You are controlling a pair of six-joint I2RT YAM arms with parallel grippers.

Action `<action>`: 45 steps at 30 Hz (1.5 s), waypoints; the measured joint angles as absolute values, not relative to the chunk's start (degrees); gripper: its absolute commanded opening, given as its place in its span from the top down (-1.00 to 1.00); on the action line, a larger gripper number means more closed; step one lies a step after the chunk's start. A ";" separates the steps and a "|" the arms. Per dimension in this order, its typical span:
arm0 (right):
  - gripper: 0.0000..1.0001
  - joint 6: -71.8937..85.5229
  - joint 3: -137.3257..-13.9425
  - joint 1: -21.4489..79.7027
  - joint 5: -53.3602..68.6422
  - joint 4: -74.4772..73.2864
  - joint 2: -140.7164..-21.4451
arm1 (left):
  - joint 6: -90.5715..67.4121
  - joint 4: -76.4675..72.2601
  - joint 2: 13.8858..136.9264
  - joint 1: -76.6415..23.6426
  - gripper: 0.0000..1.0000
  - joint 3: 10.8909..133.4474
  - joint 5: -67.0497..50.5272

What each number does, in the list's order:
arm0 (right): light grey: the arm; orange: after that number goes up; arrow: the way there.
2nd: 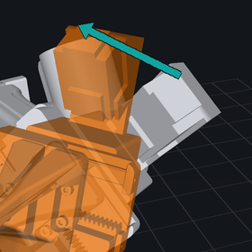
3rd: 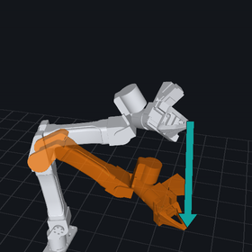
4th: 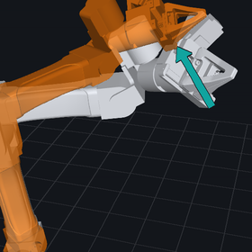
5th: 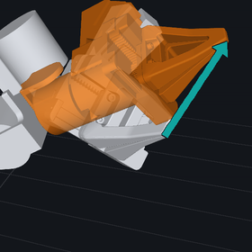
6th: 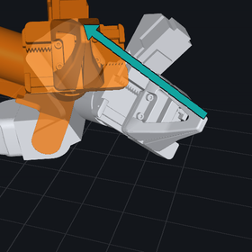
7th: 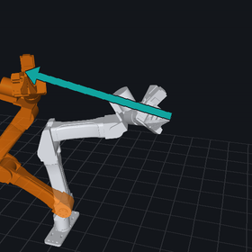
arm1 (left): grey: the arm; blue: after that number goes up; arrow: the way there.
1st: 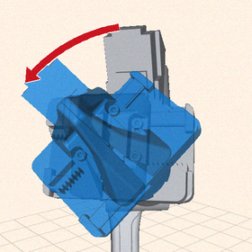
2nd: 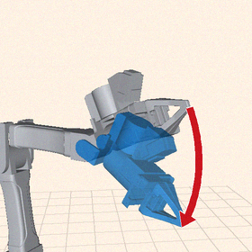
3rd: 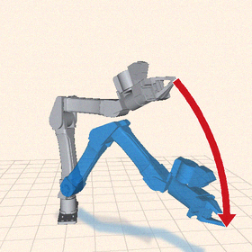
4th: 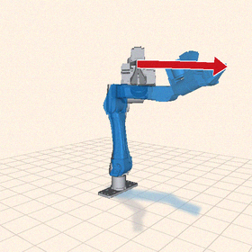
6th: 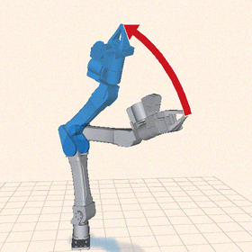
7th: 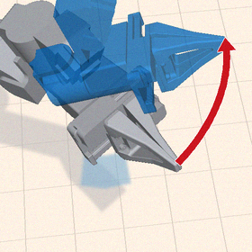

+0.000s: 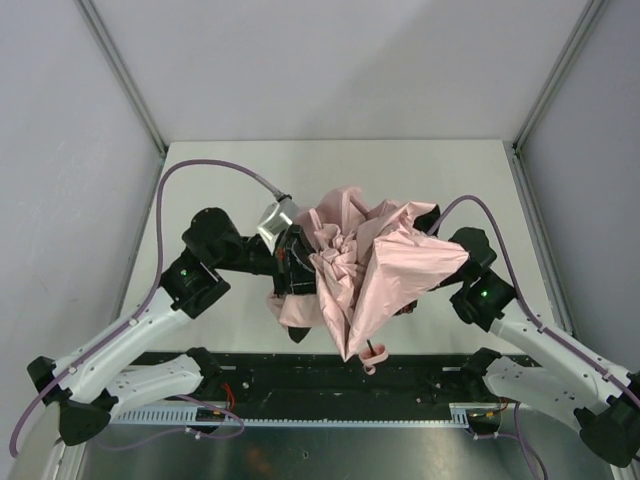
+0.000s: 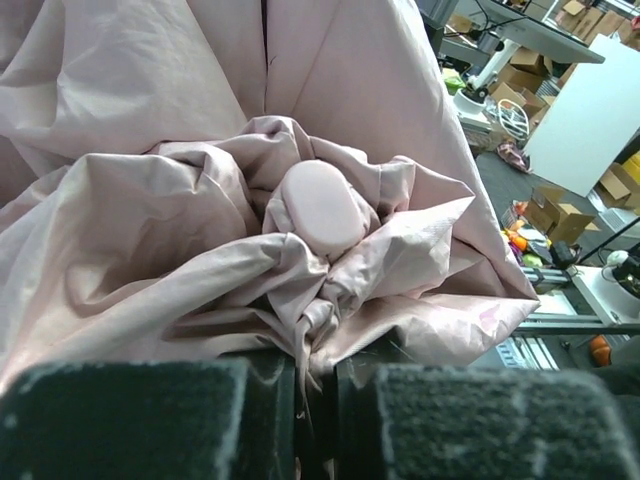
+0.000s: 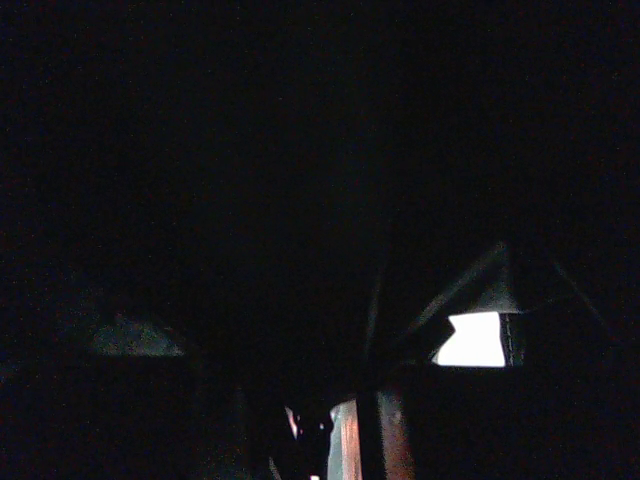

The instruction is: Put away the umbrella

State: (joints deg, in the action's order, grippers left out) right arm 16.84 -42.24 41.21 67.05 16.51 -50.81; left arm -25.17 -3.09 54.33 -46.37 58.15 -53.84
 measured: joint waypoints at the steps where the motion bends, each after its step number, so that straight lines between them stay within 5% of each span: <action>1: 1.00 16.80 -42.24 41.28 66.78 15.97 -50.46 | -25.45 -3.81 54.35 -46.37 -0.27 57.89 -54.04; 3: 1.00 16.69 -42.26 41.34 66.41 15.44 -50.30 | -26.37 -5.15 54.37 -46.46 -0.81 57.41 -54.94; 6: 1.00 16.60 -42.26 41.01 66.54 14.83 -50.94 | -28.95 -5.58 53.84 -47.03 -0.97 56.88 -57.34; 18: 1.00 9.93 -44.77 41.10 66.26 5.61 -52.77 | -34.89 -5.28 59.88 -46.96 -0.88 60.03 -59.90; 25: 1.00 7.40 -45.15 41.85 64.75 1.26 -53.67 | -35.92 -2.35 61.49 -47.03 -0.99 60.84 -59.07; 33: 1.00 6.37 -45.58 43.09 60.77 0.60 -52.42 | -31.86 -4.78 48.07 -47.66 -0.76 52.10 -43.86; 37: 1.00 6.33 -45.58 43.16 60.66 0.62 -52.05 | -29.91 -5.87 41.34 -47.66 -0.96 49.10 -37.43; 45: 1.00 6.33 -45.74 43.44 61.56 0.67 -52.27 | -26.17 -7.09 38.35 -47.66 -0.99 49.25 -34.92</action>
